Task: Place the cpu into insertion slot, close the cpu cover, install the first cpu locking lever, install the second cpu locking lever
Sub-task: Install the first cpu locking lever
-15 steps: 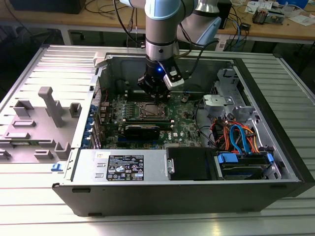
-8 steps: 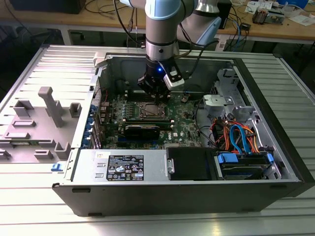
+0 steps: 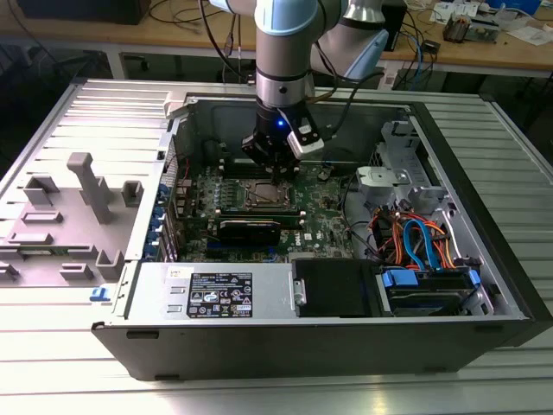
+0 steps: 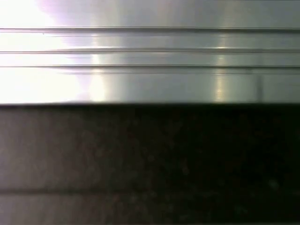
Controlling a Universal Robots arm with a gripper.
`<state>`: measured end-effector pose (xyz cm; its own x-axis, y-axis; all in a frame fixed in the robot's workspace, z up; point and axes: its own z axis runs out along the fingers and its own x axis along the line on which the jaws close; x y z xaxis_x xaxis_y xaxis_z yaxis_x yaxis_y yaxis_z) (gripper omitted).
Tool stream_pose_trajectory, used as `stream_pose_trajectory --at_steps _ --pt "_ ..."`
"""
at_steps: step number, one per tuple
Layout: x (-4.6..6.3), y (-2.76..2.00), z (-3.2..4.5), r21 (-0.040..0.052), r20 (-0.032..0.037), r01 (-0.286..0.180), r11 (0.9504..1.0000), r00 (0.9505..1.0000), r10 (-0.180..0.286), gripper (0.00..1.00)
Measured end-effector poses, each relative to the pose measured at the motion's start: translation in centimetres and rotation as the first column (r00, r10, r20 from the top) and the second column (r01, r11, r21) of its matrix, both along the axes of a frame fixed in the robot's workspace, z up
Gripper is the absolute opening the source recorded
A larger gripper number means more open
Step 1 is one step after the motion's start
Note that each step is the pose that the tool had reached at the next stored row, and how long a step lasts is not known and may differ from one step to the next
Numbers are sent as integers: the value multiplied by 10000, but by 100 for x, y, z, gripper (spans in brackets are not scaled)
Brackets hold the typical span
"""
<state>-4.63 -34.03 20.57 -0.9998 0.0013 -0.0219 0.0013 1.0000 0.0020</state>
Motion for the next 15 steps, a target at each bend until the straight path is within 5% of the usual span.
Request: stream_pose_trajectory --at_steps 15 --pt "1 -8 -18 -158 -2 -2 9999 10000 2 11"
